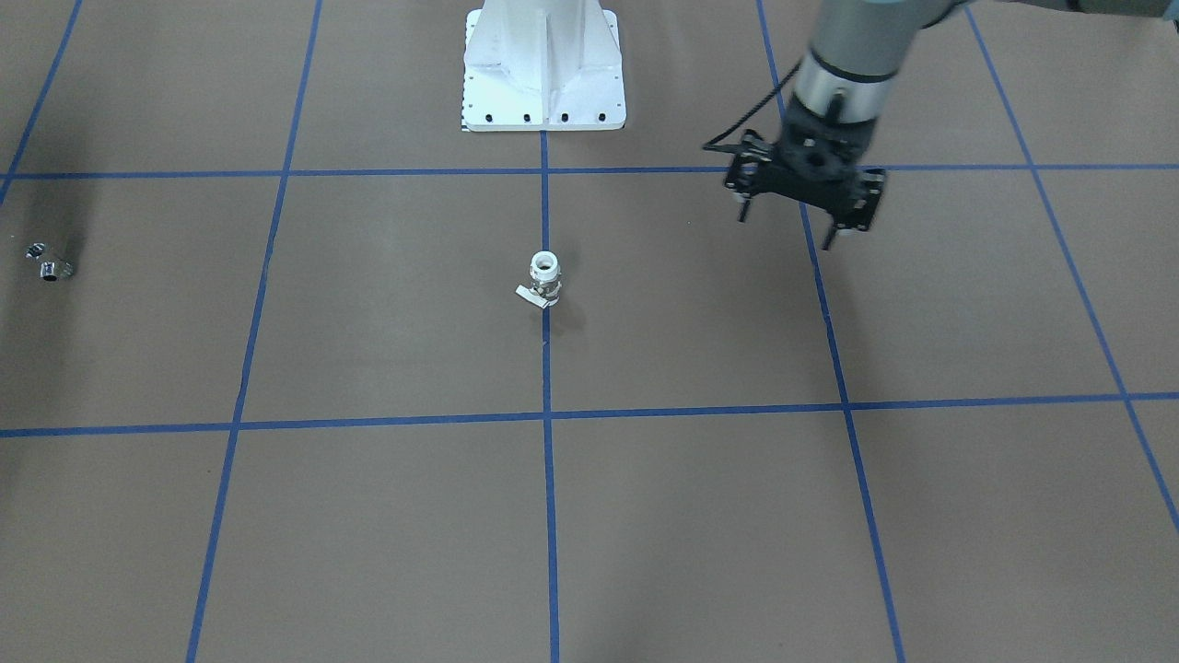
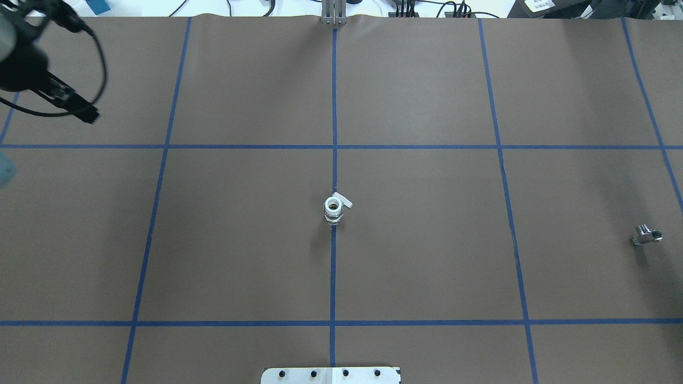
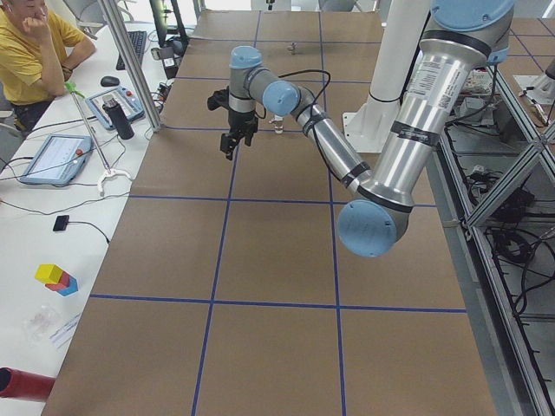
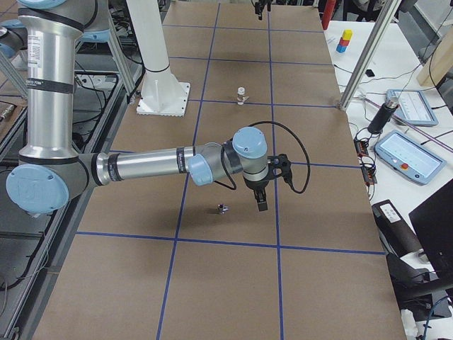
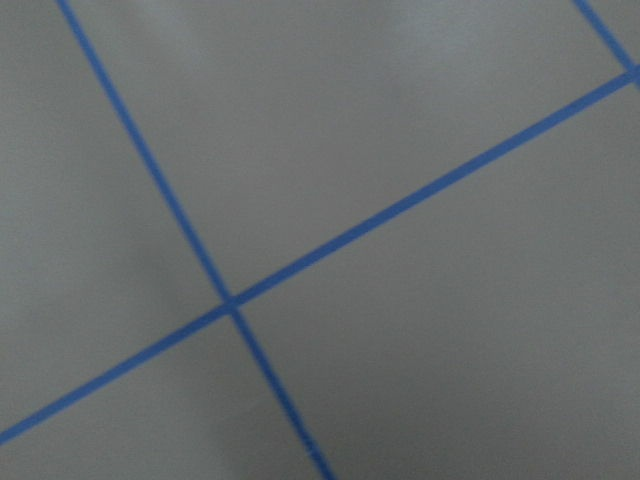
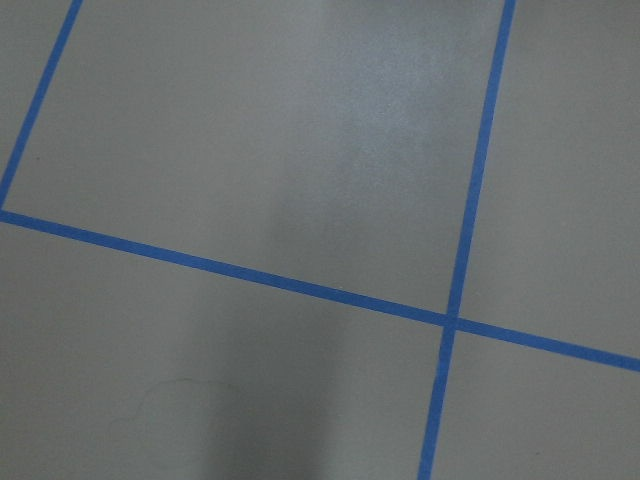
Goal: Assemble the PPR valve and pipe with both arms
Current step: 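Release the valve upright and withdraw the left gripper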
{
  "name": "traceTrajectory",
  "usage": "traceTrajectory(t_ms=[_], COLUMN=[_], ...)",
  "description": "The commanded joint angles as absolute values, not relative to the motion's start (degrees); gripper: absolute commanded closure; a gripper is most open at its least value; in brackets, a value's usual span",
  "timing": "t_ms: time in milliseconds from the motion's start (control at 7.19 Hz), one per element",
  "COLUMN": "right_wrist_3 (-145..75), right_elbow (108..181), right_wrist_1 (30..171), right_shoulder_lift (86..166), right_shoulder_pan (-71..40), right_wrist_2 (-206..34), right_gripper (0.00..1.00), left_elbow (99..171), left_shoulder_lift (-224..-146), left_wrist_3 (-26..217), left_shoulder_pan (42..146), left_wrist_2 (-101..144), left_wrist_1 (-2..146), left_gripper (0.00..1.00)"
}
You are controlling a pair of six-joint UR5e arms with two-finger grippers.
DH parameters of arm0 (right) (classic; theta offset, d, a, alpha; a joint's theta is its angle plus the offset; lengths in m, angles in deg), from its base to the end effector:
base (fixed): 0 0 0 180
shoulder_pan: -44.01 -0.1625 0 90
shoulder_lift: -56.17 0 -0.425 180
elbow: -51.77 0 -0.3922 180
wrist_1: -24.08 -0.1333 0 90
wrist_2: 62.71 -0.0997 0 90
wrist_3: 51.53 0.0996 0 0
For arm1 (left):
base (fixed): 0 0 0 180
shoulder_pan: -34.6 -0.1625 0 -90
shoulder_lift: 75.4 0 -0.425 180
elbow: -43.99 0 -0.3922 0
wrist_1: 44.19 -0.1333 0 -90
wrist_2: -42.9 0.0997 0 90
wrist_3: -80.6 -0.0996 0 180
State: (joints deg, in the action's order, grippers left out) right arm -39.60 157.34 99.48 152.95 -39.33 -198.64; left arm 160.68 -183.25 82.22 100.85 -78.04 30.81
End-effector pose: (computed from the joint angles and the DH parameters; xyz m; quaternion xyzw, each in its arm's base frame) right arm 0.0084 -0.4605 0.5486 0.1225 -0.4072 -0.0376 0.9043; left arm 0.1418 -0.5261 0.3171 0.1831 0.3056 0.2456 0.9015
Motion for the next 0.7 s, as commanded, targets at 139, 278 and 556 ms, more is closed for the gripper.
traceTrajectory(t_ms=[139, 278, 556], right_wrist_3=[-22.43, -18.52, -17.52], right_elbow=[160.84, 160.84, 156.73], right_wrist_1=[85.06, 81.59, 72.92], right_shoulder_lift=[161.44, 162.76, 163.82], right_shoulder_pan=[-31.08, -26.52, -18.52], right_wrist_2=[-195.35, -190.03, -184.03], right_gripper=[0.01, 0.01, 0.00], left_elbow=[151.69, 149.65, 145.97], left_shoulder_lift=[-171.51, -170.07, -166.54], left_wrist_3=[57.77, 55.23, 62.17], left_shoulder_pan=[122.01, 125.10, 126.61], left_wrist_2=[-84.02, -84.18, -85.06], left_wrist_1=[32.36, 39.76, 46.33], left_gripper=[0.00, 0.00, 0.00])
